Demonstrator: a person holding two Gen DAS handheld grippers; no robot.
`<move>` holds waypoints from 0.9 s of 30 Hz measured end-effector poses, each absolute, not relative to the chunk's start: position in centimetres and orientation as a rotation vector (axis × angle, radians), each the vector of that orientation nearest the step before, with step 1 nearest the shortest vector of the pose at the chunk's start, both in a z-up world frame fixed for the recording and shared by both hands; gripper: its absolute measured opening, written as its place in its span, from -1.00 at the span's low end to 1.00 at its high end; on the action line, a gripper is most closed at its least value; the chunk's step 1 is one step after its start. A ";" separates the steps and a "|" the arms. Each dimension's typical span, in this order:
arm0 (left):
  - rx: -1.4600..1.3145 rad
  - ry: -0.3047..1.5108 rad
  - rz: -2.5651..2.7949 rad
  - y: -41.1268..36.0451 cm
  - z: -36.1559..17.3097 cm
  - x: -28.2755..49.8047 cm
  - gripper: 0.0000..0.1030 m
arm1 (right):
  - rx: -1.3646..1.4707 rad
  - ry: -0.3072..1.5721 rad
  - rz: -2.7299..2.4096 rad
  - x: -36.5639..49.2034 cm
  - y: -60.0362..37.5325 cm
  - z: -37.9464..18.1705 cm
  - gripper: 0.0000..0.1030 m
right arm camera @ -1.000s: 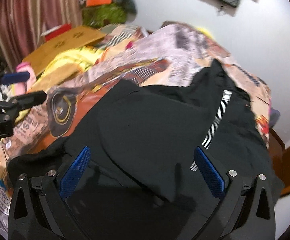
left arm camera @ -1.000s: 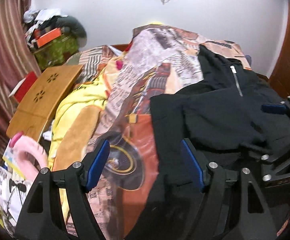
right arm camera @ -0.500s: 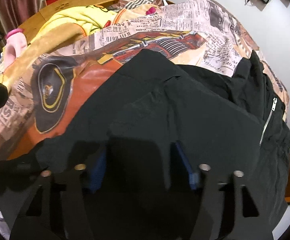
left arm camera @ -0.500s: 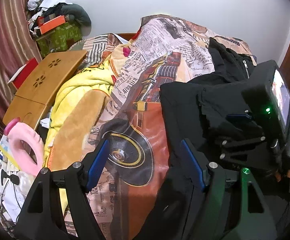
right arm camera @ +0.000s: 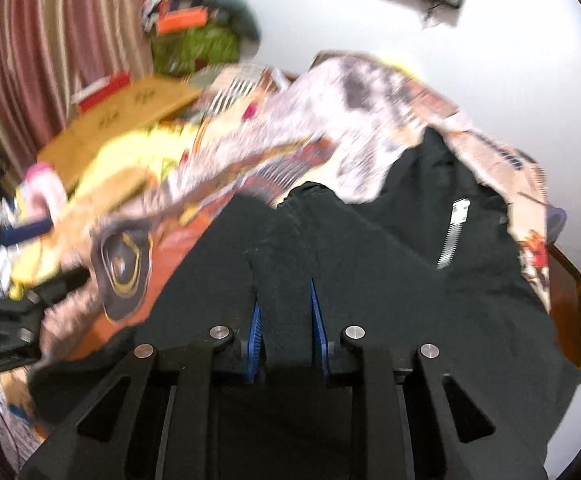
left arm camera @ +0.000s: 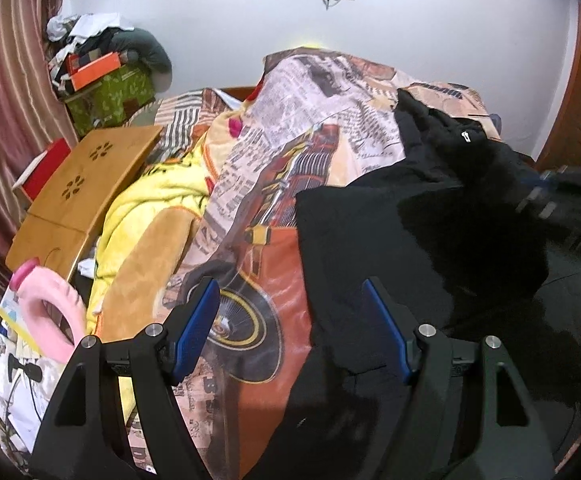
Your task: Fold large clothes
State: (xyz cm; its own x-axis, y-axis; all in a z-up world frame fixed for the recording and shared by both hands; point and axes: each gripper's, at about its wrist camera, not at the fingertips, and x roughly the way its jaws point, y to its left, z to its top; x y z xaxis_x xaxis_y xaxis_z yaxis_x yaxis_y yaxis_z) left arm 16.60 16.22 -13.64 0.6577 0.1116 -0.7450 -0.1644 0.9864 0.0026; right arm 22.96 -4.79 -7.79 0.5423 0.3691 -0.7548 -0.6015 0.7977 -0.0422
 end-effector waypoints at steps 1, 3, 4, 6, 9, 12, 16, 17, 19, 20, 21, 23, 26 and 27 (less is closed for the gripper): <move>-0.059 0.832 0.152 15.8 -13.3 16.6 0.41 | -0.288 0.794 0.578 23.1 -5.7 -6.7 -0.63; -0.048 0.822 0.144 15.1 -12.8 16.7 0.41 | -0.251 0.759 0.554 23.0 -7.5 -4.8 -0.64; -0.045 0.817 0.138 14.7 -12.5 16.8 0.41 | -0.236 0.744 0.542 23.0 -8.3 -4.1 -0.65; -0.047 0.813 0.124 13.9 -12.3 17.0 0.41 | -0.201 0.714 0.518 22.9 -10.2 -2.7 -0.65; -0.051 0.816 0.098 12.5 -12.0 17.6 0.41 | -0.131 0.682 0.483 22.6 -13.0 -1.5 -0.66; -0.040 0.819 0.068 10.7 -11.9 18.0 0.41 | -0.067 0.677 0.454 22.5 -15.7 -1.5 -0.66; -0.008 0.819 0.023 7.8 -11.7 18.4 0.41 | 0.001 0.728 0.409 22.5 -19.1 -3.2 -0.66; -0.004 0.819 0.014 7.3 -11.7 18.4 0.41 | 0.023 0.752 0.395 22.5 -19.9 -4.2 -0.66; 0.003 0.822 -0.008 6.1 -11.7 18.5 0.41 | 0.053 0.787 0.381 22.4 -21.3 -5.4 -0.66; 0.007 0.823 -0.015 5.6 -11.7 18.6 0.41 | 0.070 0.804 0.372 22.3 -22.1 -6.1 -0.66; 0.012 0.824 -0.022 5.1 -11.7 18.6 0.41 | 0.089 0.828 0.360 22.1 -22.7 -7.3 -0.66; 0.027 0.827 -0.032 4.1 -11.9 18.6 0.41 | 0.126 0.863 0.343 21.9 -23.8 -8.8 -0.66; 0.042 0.843 -0.049 2.9 -12.3 18.7 0.41 | 0.174 0.913 0.321 21.9 -25.5 -10.7 -0.66; 0.044 0.849 -0.054 2.7 -12.4 18.6 0.41 | 0.184 0.924 0.316 21.7 -25.9 -11.1 -0.66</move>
